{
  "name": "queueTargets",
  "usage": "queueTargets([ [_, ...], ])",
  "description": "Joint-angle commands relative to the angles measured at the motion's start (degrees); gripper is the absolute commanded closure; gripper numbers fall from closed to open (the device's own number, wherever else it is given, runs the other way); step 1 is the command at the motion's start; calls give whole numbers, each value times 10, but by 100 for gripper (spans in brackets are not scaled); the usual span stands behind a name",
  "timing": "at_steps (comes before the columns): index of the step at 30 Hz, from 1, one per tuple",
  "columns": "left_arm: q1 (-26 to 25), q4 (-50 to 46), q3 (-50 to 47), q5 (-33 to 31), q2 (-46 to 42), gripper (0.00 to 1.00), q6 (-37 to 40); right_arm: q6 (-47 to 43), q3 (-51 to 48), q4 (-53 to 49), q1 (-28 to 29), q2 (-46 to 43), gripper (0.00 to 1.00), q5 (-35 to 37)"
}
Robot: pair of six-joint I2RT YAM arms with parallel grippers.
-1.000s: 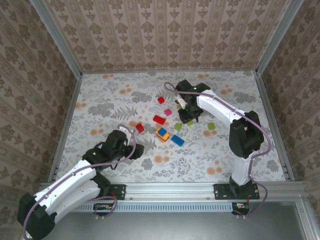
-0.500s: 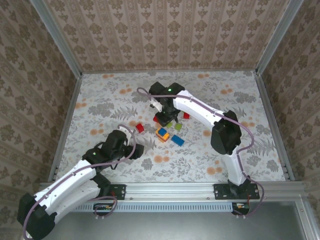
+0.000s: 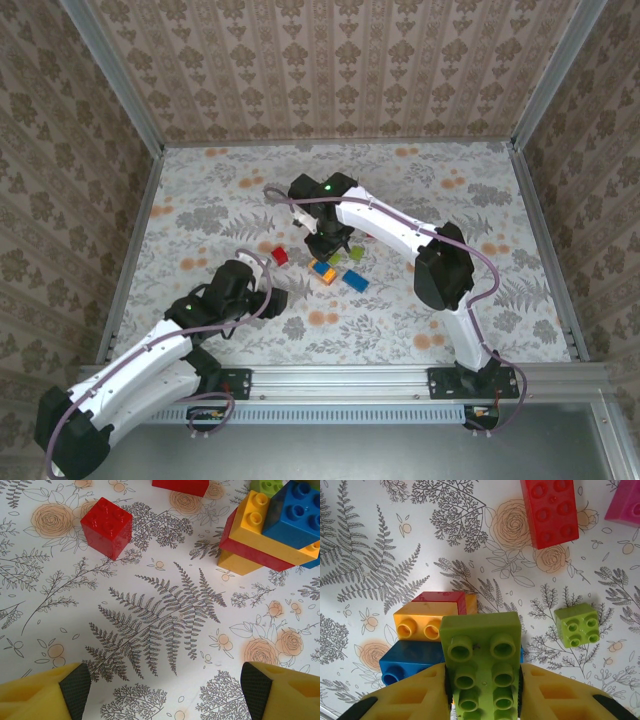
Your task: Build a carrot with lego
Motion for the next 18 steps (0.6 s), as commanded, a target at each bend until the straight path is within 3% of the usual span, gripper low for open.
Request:
queueTargets([
  [1,-4,11,-5,8,-2,18,9,-2,16,-21,-1,-15,65,18],
  [18,-4,12,-5,7,-1,18,9,7,18,-25,-10,-51,66,69],
])
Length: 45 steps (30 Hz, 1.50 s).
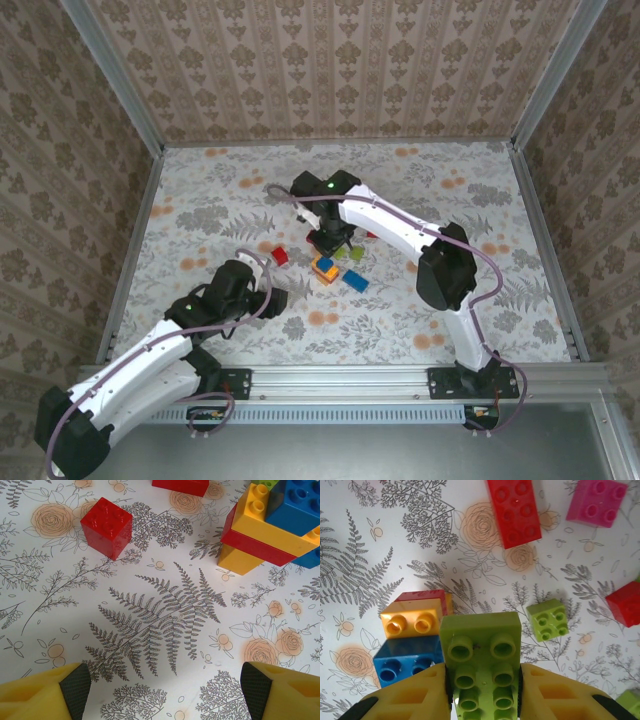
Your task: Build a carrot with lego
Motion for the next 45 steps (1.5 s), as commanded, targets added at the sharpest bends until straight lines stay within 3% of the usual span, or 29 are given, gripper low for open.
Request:
queueTargets([
  [1,-4,12,-5,7,-1,18,9,6,18,-26,-4,-41,66,23],
  [21,-4,12,-5,7,0,18,9,4,-49,-4,12,-60,66,-57],
  [45,-4,11,-5,9,0,18,10,1,-10,-10,22,-5,66,-85],
])
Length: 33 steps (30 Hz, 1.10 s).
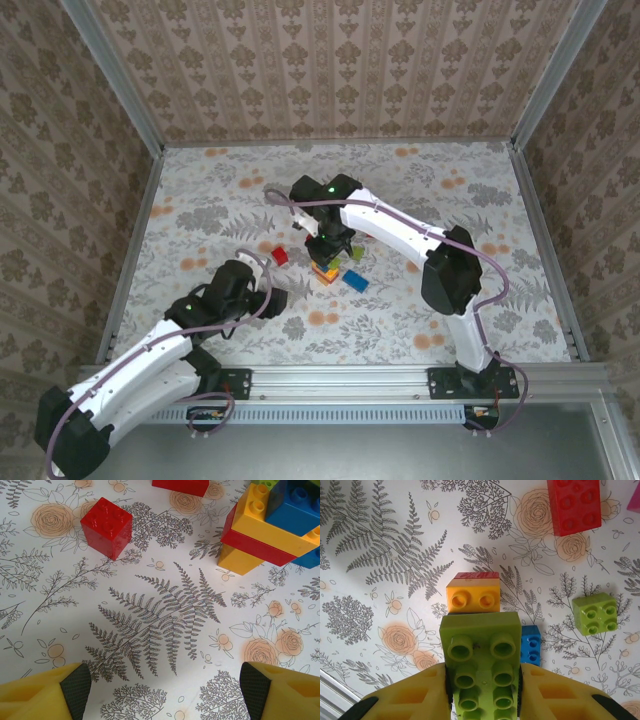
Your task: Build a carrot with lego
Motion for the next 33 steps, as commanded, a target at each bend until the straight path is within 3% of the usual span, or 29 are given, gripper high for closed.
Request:
queueTargets([
  [1,-4,12,-5,9,0,18,10,1,17,-12,4,15,66,-10],
  [33,-4,12,-5,9,0,18,10,7,22,-24,13,28,65,-3],
])
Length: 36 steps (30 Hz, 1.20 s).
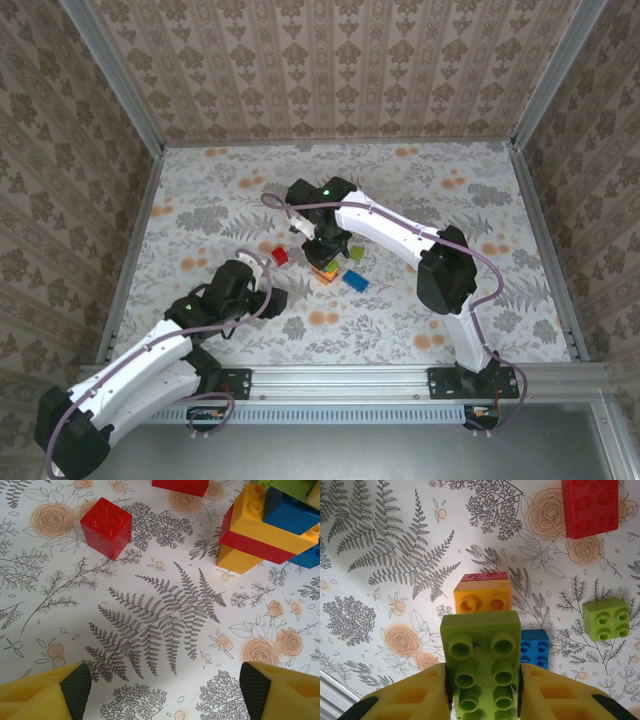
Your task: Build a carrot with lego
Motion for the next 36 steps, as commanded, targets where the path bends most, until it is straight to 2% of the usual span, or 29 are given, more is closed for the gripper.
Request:
queueTargets([
  [1,-4,13,-5,9,1,19,10,8,15,-23,4,15,66,3],
  [21,-4,14,-5,8,0,19,10,-19,58,-69,7,73,65,16],
  [36,-4,14,-7,11,-4,19,11,-42,6,-63,5,130,66,-20],
])
